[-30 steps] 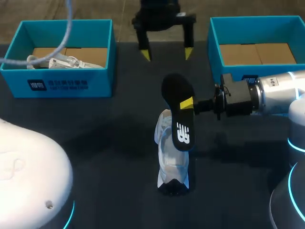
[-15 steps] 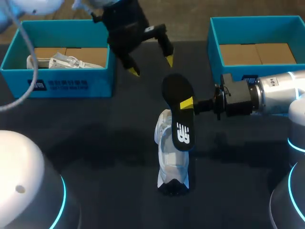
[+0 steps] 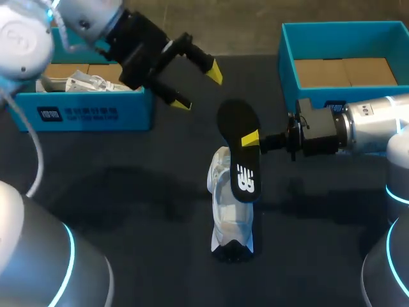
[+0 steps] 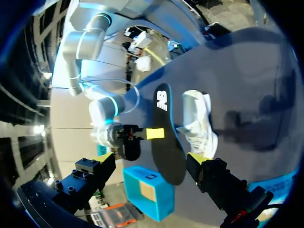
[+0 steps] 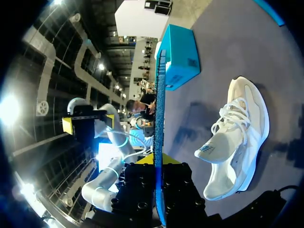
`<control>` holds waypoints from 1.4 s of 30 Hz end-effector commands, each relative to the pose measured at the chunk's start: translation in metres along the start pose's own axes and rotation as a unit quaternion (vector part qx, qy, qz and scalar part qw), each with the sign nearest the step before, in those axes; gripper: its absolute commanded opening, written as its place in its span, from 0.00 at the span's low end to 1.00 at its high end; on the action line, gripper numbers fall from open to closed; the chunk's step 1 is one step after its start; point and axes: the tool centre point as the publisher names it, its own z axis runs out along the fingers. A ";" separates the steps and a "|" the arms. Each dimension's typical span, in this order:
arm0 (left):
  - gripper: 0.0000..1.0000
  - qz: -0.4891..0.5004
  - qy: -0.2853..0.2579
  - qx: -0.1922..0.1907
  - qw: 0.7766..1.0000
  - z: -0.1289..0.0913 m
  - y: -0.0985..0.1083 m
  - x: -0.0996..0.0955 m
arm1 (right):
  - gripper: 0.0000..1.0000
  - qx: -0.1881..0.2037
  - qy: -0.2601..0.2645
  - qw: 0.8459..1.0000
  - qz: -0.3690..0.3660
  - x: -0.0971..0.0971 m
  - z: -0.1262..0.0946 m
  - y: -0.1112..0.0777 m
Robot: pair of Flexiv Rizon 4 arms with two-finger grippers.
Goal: Take the shoe out of the shoebox, open the shoe tongue, remove and reinsert the insole, then place the shoe into the shoebox
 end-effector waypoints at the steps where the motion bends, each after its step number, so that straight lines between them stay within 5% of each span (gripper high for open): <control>1: 1.00 0.001 -0.136 -0.004 0.991 0.002 -0.004 0.005 | 0.00 -0.001 0.000 1.000 0.000 0.000 0.001 -0.001; 12: 1.00 -0.004 -0.226 -0.047 0.973 0.016 -0.015 0.054 | 0.00 -0.001 0.000 1.000 0.000 0.000 0.001 -0.001; 18: 1.00 -0.005 -0.327 -0.029 0.945 0.021 -0.011 0.069 | 0.00 -0.001 0.000 1.000 0.000 0.000 0.001 -0.001; 29: 1.00 -0.005 -0.327 -0.029 0.945 0.021 -0.011 0.069 | 0.00 -0.001 0.000 1.000 0.000 0.000 0.001 -0.001; 32: 1.00 -0.017 -0.341 -0.043 0.939 0.036 -0.016 0.074 | 0.00 -0.001 0.000 1.000 0.000 0.000 0.001 -0.001; 42: 1.00 -0.039 -0.382 -0.080 0.920 0.047 -0.021 0.069 | 0.00 -0.025 0.073 0.997 0.000 0.001 0.019 -0.020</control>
